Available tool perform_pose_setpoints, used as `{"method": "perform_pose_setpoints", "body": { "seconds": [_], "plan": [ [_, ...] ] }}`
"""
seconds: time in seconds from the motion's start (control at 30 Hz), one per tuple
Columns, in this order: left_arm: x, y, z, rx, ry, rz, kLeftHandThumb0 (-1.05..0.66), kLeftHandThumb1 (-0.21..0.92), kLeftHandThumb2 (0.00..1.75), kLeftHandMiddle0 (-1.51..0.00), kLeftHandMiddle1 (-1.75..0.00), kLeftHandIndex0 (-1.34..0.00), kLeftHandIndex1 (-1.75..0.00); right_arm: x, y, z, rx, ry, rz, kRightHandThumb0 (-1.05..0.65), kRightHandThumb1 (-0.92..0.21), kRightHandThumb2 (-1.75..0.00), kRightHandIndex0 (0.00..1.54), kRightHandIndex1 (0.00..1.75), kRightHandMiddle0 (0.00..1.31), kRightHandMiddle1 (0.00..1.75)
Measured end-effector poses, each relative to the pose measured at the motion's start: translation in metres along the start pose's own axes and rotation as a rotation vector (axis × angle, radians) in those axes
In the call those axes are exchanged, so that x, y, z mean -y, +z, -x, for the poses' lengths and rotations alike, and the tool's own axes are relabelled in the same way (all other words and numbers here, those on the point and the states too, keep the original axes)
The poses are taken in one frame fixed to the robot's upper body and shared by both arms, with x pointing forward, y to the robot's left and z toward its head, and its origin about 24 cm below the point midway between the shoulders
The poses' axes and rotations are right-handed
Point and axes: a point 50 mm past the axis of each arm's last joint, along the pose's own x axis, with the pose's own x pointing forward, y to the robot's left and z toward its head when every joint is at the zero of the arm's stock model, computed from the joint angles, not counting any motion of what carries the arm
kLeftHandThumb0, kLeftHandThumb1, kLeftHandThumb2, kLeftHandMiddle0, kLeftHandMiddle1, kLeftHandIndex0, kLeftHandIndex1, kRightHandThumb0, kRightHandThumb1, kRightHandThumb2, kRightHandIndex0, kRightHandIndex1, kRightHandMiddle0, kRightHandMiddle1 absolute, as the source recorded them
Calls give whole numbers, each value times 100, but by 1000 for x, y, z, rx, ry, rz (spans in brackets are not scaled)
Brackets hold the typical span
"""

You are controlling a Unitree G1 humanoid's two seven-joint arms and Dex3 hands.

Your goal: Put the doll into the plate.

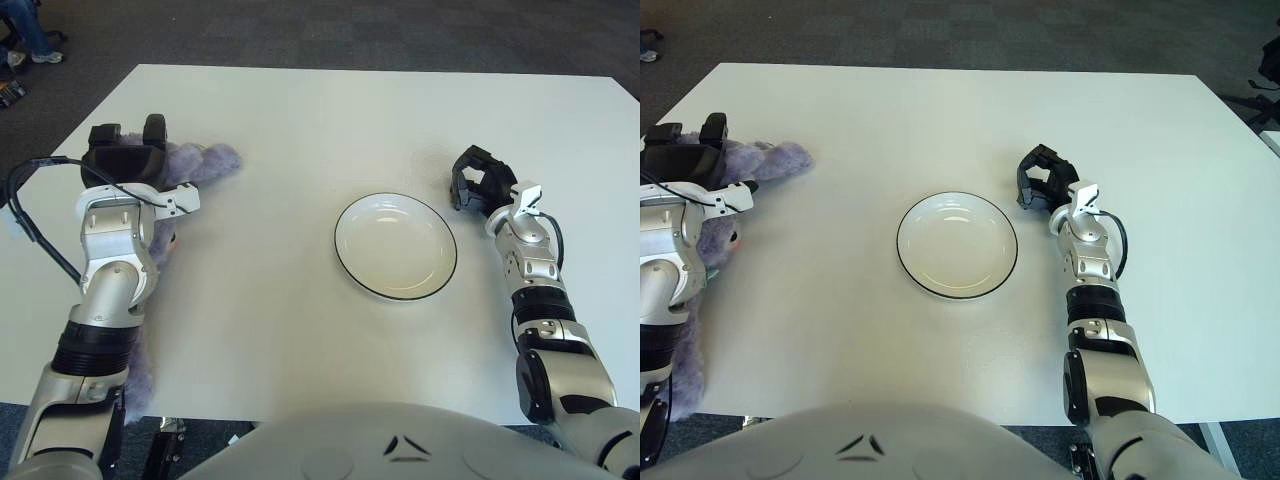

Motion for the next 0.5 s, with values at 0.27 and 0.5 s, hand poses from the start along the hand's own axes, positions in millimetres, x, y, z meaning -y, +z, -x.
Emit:
{"method": "perform_pose_setpoints", "body": {
  "seconds": [0.27,0.5],
  "plan": [
    [2,-1,-4,27,-31,-19,-105,92,101,-27,-169,0,0,-1,1,1,-4,9,0,-43,-50,-109,117,175,47,175],
    [4,-5,-7,69,-68,-61,-105,92,94,-48,-174,-2,-10,-1,1,2,-8,17,1,-43,-50,-108,117,175,47,175]
  ]
}}
